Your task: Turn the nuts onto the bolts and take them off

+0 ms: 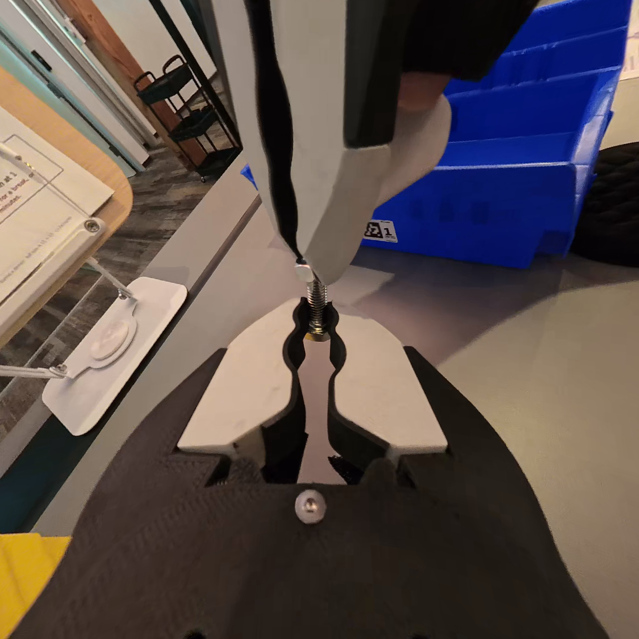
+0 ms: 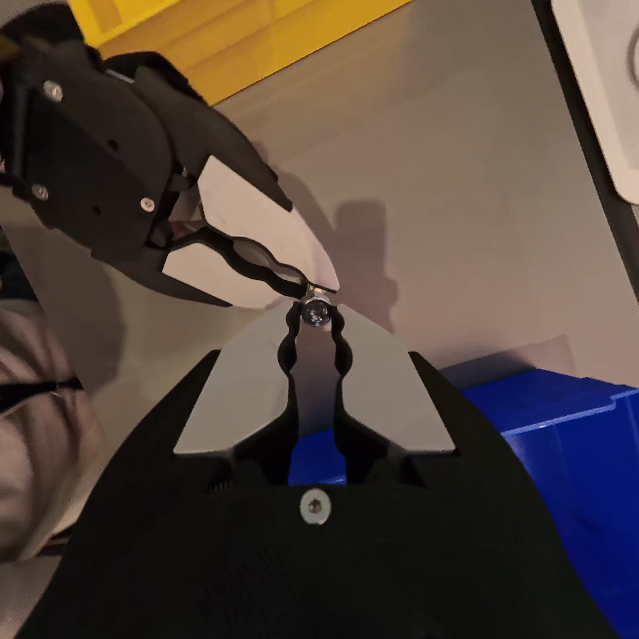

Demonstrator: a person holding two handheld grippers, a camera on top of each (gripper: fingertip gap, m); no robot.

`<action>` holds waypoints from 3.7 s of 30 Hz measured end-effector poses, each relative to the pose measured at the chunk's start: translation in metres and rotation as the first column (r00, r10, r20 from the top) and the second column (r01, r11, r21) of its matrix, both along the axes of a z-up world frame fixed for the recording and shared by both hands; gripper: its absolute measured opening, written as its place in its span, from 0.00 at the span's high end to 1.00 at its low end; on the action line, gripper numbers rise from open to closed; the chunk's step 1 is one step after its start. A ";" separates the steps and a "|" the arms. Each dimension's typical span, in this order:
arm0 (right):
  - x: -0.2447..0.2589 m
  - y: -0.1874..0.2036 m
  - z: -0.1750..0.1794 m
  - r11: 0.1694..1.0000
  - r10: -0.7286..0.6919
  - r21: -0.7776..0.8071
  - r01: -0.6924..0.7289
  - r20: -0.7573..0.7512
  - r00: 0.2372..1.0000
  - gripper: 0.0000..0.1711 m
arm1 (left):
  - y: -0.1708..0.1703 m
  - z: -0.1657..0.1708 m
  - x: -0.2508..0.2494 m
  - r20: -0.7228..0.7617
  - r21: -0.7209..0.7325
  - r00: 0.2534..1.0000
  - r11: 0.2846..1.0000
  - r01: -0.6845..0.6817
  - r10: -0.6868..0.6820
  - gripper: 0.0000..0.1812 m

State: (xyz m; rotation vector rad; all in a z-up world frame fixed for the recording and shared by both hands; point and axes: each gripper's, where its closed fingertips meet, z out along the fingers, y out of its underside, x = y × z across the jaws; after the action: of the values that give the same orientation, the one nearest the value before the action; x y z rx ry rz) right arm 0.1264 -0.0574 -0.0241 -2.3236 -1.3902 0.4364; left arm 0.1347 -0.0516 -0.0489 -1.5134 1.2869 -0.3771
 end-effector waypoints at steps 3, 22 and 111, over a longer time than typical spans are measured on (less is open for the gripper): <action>-0.004 0.006 0.002 0.995 -0.093 -0.026 0.092 -0.038 0.995 0.89 | 0.005 0.001 -0.004 0.014 -0.025 1.000 0.999 -0.023 0.023 0.95; -0.014 0.009 0.018 0.995 -0.083 0.047 0.088 -0.101 0.991 0.87 | 0.008 0.017 -0.009 0.110 -0.061 0.994 0.998 -0.015 0.022 0.95; -0.056 -0.066 0.153 0.828 0.504 0.373 -0.418 -0.822 0.264 0.89 | -0.079 0.148 -0.037 0.531 -0.325 0.801 0.806 0.494 -0.277 0.95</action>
State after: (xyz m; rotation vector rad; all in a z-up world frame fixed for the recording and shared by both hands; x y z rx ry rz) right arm 0.0708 -0.1238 0.1287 -1.0678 -1.3500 1.5198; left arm 0.0981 -0.1306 0.0987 -1.3829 1.1631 -1.3198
